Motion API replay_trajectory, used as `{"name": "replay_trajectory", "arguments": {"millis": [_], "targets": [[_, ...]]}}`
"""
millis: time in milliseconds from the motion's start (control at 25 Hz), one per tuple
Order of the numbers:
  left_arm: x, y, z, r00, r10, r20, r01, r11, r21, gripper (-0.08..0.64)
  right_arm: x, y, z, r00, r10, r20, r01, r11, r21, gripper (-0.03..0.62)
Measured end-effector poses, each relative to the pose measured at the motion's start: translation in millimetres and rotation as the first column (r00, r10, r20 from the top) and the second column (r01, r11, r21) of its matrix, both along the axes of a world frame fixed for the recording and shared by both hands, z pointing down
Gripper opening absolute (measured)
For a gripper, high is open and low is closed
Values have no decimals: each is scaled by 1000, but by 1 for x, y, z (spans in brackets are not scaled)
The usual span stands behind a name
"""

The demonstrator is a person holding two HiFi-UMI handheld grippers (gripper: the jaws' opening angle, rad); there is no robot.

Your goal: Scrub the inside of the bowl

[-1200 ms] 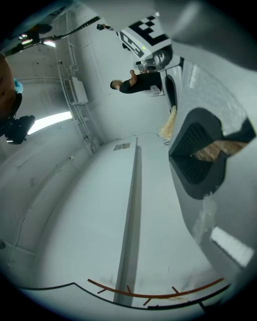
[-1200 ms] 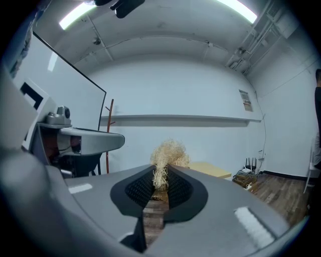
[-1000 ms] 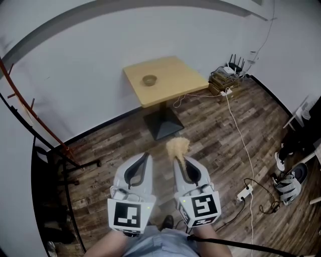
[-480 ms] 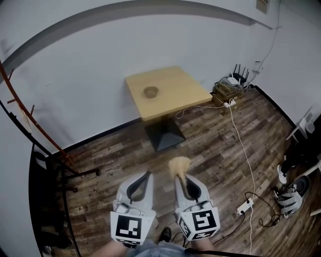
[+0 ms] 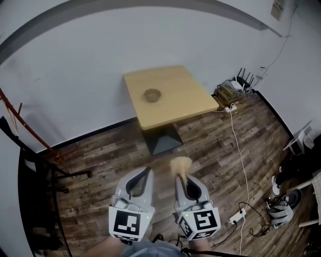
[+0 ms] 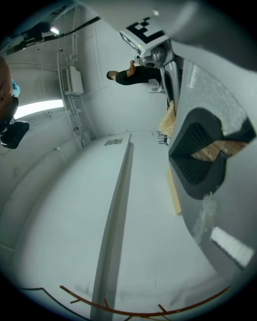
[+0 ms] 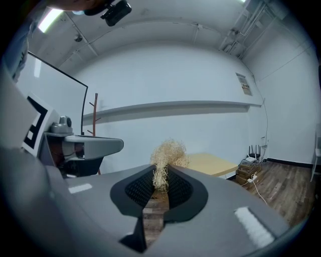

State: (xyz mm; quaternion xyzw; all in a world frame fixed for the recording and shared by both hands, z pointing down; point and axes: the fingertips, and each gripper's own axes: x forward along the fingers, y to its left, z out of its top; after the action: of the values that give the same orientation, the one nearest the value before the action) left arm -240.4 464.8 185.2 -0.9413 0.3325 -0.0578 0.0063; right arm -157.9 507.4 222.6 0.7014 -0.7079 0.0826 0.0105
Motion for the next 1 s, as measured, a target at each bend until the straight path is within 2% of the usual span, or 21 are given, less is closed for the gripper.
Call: {"name": "replay_trajectory", "arguments": {"millis": [280,560,760,1000], "targets": [[4,-74,-22,999,1,-54,0,999,32,21,2,-74,-23,999,-5,-39,6,999,38,48],[14,-113,-33,995,31,-92,-25,998,64,21,8,-112,-40,997,15,-76,-9,997,81,48],[26,-128,-25,995,52,-85,-48,998,48,21,20,-124,-39,996,40,-76,-34,997,74,48],[47,-146,-3,998,47,-46,-48,999,-8,21,41,-138,-24,997,44,-70,-41,999,35,48]]}}
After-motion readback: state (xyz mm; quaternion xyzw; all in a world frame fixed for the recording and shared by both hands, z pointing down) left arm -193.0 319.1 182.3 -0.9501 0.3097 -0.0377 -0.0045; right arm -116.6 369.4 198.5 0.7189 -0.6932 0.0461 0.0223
